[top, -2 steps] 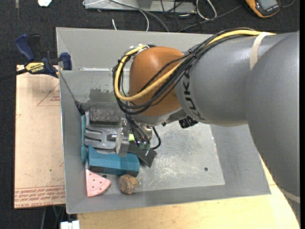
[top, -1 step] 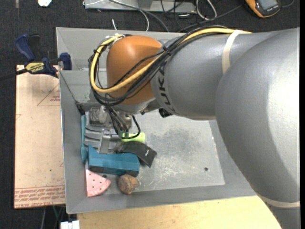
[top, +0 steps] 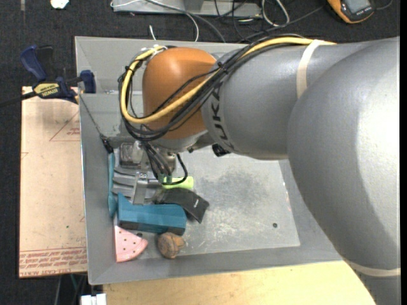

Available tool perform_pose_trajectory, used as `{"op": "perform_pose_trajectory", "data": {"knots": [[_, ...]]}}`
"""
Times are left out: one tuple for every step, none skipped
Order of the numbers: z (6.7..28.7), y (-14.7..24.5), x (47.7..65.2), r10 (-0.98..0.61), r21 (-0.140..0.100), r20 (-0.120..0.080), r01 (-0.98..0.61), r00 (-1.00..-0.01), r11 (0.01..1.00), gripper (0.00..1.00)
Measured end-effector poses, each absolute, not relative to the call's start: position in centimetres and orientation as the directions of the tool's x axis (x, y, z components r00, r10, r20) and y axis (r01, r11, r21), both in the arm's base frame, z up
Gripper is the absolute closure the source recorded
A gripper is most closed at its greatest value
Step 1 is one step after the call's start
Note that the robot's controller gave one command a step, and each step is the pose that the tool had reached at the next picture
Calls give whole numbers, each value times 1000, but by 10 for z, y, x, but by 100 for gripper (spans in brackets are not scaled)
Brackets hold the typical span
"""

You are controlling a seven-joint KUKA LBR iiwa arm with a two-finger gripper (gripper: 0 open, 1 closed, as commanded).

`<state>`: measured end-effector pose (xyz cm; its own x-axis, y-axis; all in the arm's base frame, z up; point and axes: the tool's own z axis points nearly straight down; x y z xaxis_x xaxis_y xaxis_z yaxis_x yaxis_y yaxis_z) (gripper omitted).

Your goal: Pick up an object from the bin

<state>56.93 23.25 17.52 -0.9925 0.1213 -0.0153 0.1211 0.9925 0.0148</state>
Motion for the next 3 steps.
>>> {"op": "perform_pose_trajectory", "data": {"knots": [[175, 184, 564, 96, 16, -15, 95, -995, 995, 0], [171, 134, 567, 70, 13, -17, 70, -997, 997, 0], [125, 131, 576, 168, 16, -13, 168, -986, 986, 0]]}}
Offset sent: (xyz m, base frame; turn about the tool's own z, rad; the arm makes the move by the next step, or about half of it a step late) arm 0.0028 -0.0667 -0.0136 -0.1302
